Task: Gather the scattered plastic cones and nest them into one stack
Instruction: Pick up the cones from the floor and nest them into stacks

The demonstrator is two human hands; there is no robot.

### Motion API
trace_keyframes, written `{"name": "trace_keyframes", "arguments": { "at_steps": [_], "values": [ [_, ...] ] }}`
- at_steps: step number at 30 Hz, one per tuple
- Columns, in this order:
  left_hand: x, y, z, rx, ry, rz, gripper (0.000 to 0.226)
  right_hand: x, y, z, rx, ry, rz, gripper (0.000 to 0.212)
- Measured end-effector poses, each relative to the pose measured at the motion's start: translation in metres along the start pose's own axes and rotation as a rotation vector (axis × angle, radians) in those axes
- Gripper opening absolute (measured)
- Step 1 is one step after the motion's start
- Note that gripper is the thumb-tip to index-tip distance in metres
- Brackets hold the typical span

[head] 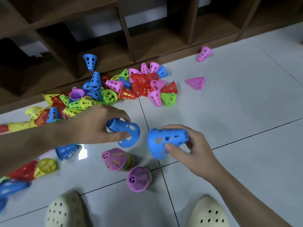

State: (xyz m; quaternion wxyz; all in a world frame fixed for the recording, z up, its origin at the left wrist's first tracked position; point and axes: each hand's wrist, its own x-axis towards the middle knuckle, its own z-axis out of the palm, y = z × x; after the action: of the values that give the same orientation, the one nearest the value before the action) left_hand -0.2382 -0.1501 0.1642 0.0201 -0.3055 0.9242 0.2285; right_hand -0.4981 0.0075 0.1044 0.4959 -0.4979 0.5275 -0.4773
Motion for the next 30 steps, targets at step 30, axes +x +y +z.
{"name": "trace_keyframes", "arguments": {
  "at_steps": [30],
  "values": [
    [0.129,-0.055,0.079,0.118,-0.126,-0.113,0.043,0.056,0.077,-0.073,-0.298,0.129,0.286,0.015]
  ]
}}
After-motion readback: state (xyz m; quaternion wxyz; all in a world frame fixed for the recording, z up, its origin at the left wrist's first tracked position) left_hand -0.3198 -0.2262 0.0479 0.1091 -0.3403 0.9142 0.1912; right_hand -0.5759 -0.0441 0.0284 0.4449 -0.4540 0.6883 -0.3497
